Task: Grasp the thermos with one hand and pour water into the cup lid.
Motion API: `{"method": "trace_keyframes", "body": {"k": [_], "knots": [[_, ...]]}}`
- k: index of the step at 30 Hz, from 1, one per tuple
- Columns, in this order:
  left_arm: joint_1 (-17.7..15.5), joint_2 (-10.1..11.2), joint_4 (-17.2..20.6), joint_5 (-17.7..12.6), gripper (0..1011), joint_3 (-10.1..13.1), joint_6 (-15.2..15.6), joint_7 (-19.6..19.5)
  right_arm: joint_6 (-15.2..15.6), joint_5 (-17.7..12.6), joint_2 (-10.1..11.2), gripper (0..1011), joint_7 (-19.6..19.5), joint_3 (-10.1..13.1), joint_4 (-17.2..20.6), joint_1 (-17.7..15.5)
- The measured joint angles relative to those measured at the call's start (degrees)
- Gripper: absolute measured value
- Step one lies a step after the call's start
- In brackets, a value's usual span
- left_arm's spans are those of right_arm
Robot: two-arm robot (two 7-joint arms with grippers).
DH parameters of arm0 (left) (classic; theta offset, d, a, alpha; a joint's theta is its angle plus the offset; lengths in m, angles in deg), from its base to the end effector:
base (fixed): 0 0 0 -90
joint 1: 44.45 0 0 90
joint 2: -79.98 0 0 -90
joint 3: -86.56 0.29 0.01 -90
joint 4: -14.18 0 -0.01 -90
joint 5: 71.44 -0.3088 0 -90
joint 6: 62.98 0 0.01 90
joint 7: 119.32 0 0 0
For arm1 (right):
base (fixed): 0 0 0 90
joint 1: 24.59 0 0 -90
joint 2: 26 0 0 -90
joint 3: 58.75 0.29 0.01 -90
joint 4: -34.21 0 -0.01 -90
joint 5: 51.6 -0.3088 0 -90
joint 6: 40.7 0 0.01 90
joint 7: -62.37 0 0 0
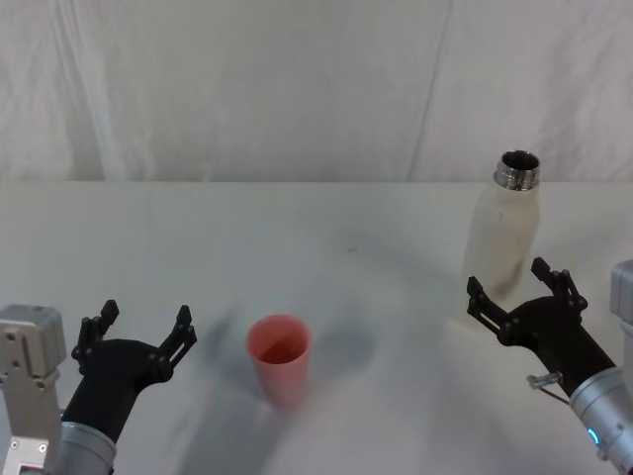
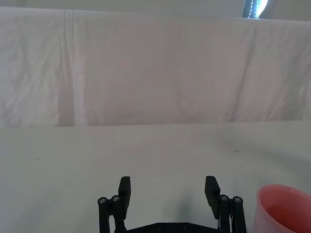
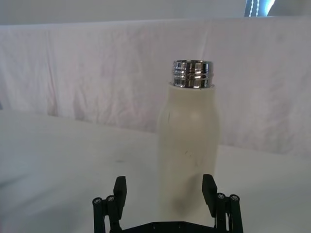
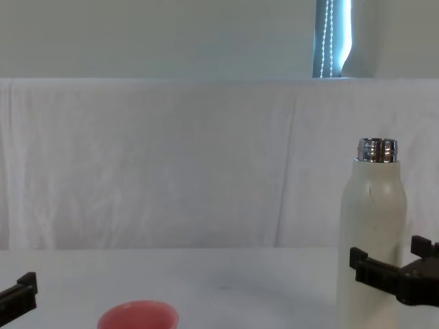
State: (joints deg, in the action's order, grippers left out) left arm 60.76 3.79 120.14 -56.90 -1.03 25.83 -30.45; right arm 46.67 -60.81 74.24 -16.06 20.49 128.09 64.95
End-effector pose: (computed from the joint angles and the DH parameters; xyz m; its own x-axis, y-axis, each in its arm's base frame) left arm 0.2530 0.0376 -0.2852 0.1243 0.9917 -0.0325 -0.9922 0.1238 -0.0177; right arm 0.3206 0.0109 -0.2870 0.3873 -0.9216 0.0274 0.9191 0.3882 0.0673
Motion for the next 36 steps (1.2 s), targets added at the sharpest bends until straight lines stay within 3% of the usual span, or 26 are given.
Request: {"method": "trace_keyframes", "body": {"k": [17, 36], "knots": [[0.0, 0.0, 0.0, 0.0, 1001, 0.0, 0.0, 0.0, -0.4, -0.5, -0.8, 1001, 0.0, 0.4, -4.8, 4.3], [0.0, 0.0, 0.0, 0.0, 1001, 0.0, 0.0, 0.0, -1.1, -0.7, -1.6, 1001, 0.0, 0.4, -9.9, 6.6]]}}
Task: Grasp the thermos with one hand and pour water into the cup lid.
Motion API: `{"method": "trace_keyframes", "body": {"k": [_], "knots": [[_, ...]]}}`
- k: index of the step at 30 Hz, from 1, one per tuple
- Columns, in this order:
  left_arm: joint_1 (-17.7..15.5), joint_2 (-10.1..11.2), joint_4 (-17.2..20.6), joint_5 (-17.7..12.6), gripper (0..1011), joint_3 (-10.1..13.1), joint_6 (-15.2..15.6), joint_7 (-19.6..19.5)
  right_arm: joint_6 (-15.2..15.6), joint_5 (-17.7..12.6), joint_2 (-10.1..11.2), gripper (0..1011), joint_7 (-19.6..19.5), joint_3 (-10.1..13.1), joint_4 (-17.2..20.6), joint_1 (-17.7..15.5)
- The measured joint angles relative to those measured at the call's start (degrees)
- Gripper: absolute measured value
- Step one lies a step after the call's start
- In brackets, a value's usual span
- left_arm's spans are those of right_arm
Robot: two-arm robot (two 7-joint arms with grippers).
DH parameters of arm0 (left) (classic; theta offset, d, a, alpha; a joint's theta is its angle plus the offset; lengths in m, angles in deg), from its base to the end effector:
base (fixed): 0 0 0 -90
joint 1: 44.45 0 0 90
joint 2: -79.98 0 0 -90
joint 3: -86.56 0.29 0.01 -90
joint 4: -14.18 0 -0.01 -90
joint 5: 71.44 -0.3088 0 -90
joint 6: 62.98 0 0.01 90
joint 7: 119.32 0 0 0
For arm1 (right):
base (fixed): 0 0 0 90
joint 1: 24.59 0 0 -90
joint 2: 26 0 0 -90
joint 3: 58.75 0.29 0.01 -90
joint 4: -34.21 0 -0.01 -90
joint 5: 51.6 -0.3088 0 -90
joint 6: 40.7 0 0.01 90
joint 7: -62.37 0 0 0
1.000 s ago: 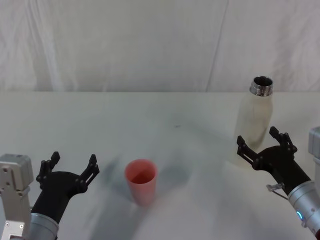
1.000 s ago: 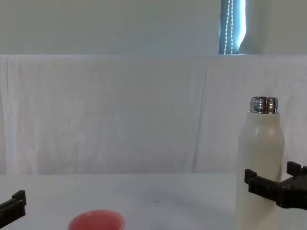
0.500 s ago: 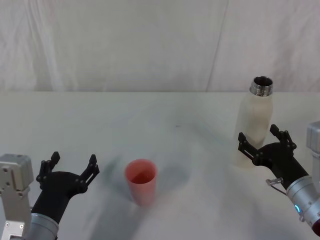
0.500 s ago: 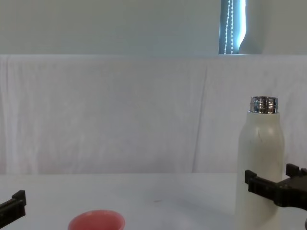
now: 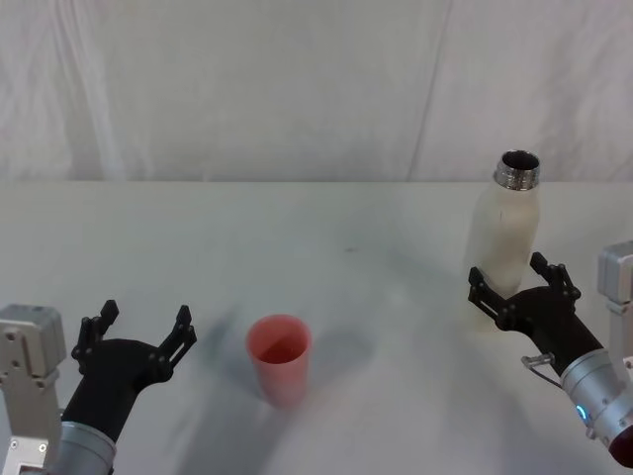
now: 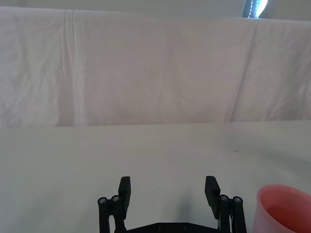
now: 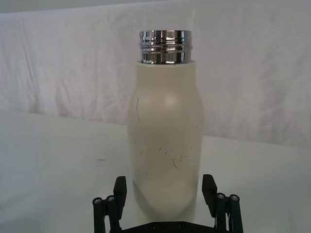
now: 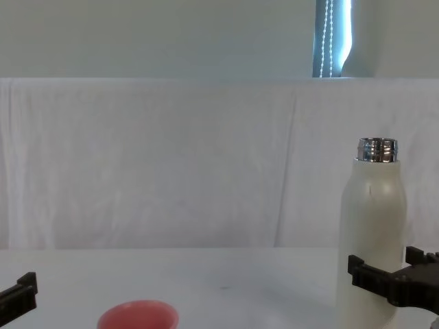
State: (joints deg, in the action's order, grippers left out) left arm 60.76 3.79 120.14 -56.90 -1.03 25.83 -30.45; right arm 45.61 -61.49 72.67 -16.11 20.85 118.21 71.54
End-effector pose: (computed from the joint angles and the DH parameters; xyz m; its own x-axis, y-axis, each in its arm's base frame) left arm 0.2530 0.0376 -0.2852 0.1243 0.9917 -0.0325 -0.9922 0.1238 -0.0177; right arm 0.3549 0.0079 -0.3015 0.3553 -0.9347 0.0028 0.9340 0.3552 0.0394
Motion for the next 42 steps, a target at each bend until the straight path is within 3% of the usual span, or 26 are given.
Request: {"method": "trace_keyframes", "body": {"k": [42], "knots": [[0.0, 0.0, 0.0, 0.0, 1001, 0.0, 0.0, 0.0, -0.3, -0.9, -1.3, 1003, 1.1, -0.8, -8.2, 5.8]]}}
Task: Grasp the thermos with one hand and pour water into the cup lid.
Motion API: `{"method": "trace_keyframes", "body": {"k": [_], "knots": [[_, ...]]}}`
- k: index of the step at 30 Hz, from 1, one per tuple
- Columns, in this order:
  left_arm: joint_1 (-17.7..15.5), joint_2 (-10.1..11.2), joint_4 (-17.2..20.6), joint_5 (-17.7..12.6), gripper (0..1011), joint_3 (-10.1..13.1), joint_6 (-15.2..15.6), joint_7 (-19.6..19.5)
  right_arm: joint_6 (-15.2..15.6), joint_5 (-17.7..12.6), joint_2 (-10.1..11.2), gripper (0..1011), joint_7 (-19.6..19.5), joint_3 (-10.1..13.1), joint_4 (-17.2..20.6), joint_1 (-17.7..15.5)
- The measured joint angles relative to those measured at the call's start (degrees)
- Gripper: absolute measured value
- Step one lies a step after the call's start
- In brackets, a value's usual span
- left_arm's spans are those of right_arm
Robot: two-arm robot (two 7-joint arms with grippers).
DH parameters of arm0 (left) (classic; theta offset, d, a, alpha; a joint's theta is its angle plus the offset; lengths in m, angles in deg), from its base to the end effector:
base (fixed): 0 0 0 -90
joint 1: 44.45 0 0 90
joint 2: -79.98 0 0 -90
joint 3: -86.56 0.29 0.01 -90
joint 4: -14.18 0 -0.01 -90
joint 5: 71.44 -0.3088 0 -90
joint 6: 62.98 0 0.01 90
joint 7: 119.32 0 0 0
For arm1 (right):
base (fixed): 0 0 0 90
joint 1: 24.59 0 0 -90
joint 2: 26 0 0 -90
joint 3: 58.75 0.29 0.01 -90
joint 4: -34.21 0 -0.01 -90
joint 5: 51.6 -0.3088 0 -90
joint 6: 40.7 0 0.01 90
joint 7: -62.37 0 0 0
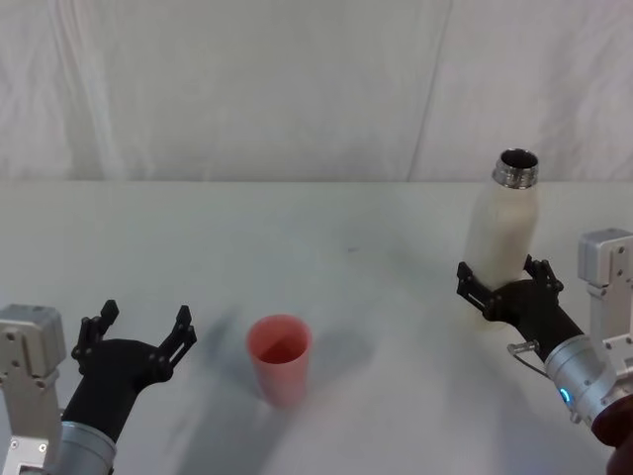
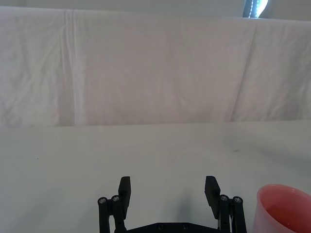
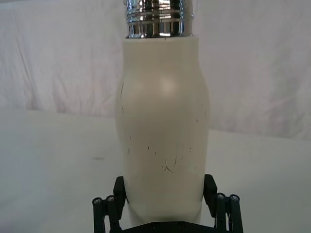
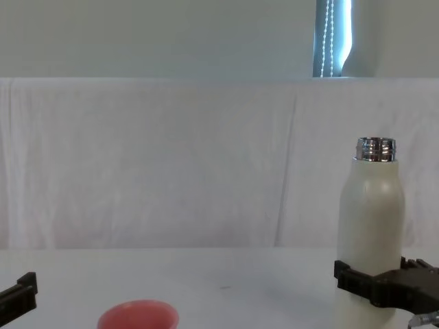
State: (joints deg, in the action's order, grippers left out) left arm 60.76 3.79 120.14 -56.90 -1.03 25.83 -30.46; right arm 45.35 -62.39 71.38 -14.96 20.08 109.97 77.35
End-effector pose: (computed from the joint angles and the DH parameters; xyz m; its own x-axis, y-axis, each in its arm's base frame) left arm 0.2530 0.0376 -0.2852 0.1245 0.9917 -0.0325 -0.9921 0.1240 -0.0177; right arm 0.3831 0.0122 -0.3096 0.3664 -0.9302 -0.0225 0.9305 0.3663 0.0085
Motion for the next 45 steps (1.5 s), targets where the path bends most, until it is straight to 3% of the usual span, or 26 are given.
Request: {"method": "trace_keyframes", "body": {"k": [8, 12, 35, 45], "knots": [[0.0, 0.0, 0.0, 0.0, 1001, 0.0, 0.0, 0.0, 0.0, 0.0, 0.0, 1000, 0.1, 0.0, 0.0, 0.0], [0.0, 0.0, 0.0, 0.0, 1001, 0.0, 0.0, 0.0, 0.0, 0.0, 0.0, 951, 0.1, 0.0, 0.1, 0.0], [0.0, 0.0, 0.0, 0.0, 1001, 0.0, 0.0, 0.0, 0.0, 0.0, 0.0, 950, 0.1, 0.0, 0.2, -0.1], [0.0, 0.0, 0.0, 0.0, 1001, 0.0, 0.0, 0.0, -0.9, 1.2, 0.8, 950, 0.1, -0.8, 2.4, -0.5]]}}
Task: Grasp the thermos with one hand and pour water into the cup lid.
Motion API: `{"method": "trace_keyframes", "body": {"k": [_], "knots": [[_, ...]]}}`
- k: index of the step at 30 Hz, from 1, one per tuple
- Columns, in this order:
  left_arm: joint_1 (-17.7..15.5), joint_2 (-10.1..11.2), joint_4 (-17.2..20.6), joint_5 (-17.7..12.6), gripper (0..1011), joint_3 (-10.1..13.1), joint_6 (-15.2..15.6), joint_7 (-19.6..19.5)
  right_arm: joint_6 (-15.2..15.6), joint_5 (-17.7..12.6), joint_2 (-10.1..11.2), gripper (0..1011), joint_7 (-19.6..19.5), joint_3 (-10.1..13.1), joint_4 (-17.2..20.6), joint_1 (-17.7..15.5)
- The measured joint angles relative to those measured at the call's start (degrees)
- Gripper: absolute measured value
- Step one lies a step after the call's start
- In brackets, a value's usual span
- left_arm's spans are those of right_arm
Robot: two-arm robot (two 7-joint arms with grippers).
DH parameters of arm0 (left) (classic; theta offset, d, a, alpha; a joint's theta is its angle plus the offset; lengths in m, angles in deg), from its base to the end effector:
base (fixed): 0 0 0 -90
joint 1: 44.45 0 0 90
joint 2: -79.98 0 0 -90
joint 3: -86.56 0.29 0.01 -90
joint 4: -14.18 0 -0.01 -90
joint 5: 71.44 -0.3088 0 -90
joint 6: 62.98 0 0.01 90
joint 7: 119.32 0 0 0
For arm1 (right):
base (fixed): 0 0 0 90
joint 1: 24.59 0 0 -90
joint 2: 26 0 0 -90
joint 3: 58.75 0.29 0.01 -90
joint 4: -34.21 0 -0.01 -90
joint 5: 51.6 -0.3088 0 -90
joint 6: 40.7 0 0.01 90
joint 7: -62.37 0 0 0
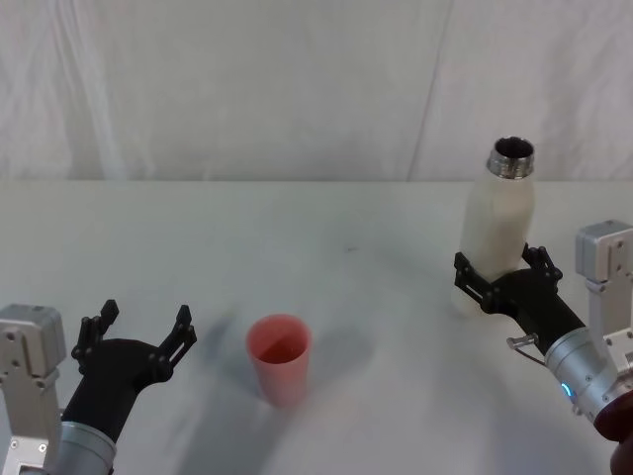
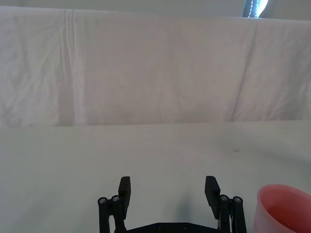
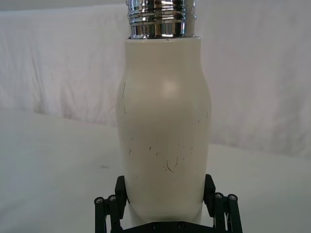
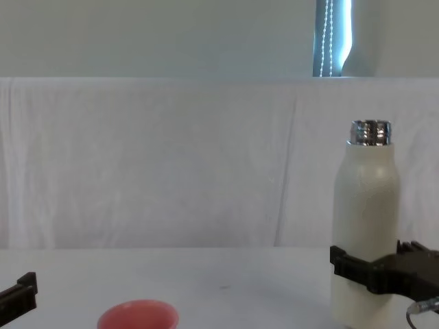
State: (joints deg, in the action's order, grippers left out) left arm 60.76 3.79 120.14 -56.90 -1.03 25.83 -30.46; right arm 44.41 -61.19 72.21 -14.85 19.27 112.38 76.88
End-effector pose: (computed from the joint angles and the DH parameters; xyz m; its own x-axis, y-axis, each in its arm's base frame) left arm 0.2530 0.0376 -0.2852 0.1245 0.9917 -0.0325 -0.9921 0.1240 -0.0177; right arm 0.3805 0.0136 -0.3004 0.3857 -0.9224 0.0223 0.9213 0.3863 0.0446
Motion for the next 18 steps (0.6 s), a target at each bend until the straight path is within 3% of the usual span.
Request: {"method": "trace_keyframes", "body": {"k": [10, 18], "knots": [[0.0, 0.0, 0.0, 0.0, 1001, 0.0, 0.0, 0.0, -1.6, 6.8, 3.1, 950, -0.9, -2.2, 3.8, -0.8], [0.0, 0.0, 0.0, 0.0, 1001, 0.0, 0.0, 0.0, -3.2, 15.2, 6.0, 950, -2.2, -4.3, 6.8, -1.4]]}}
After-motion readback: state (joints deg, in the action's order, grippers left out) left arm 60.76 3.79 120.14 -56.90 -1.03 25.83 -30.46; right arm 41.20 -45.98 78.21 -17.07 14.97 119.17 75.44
